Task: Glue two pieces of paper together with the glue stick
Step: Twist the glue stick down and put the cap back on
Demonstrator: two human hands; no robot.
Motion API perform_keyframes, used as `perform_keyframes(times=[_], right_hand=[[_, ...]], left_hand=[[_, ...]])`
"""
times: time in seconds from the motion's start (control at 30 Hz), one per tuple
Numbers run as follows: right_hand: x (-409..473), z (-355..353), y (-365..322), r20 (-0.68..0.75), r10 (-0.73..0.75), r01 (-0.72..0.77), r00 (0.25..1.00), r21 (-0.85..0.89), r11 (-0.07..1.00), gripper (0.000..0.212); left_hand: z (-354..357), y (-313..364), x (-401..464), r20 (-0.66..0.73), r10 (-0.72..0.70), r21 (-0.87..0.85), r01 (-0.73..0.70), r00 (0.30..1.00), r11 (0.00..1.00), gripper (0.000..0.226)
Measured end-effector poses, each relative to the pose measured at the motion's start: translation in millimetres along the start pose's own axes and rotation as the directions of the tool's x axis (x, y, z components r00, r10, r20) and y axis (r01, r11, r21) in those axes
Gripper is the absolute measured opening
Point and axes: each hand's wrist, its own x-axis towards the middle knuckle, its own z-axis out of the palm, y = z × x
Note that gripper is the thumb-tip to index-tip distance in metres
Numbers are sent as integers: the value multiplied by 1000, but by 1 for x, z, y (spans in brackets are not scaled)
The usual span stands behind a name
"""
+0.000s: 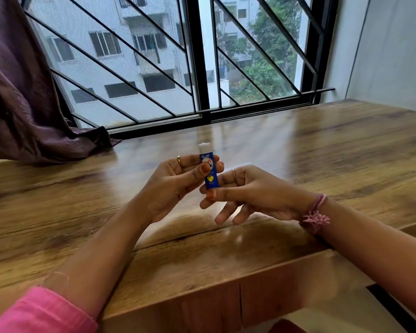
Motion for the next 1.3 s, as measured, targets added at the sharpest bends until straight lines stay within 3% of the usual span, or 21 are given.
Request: perform_keyframes(times=[0.27,0.47,0.57,0.83,1.03,1.13,1.3], right_hand=[[3,4,4,-216,-126,80,968,-210,974,25],[1,3,3,-79,-57,47,995,-125,991,30],[1,1,4,-85,-43,33,995,-119,992,28],[5,7,8,-303,-215,93,928,-371,924,24],[5,12,10,-334,-329,137,883,-487,863,34],[4,12,9,-313,-304,138,900,-456,879,37],[6,7,8,-194,-112,78,975,-172,982,31]], left_hand=[[3,-1,2,-56,9,55,-5,998,998,25],[2,-1,1,-37,10,73,-8,999,997,23],[2,-2,1,-33,16,112,-12,999,994,25],[4,-2,4,-106,65,118,-53,992,992,27],[3,-4,4,-130,61,67,-53,990,996,30],[1,-5,5,-116,32,45,-27,993,999,31],[-2,-5,4,-81,-1,58,6,997,998,30]])
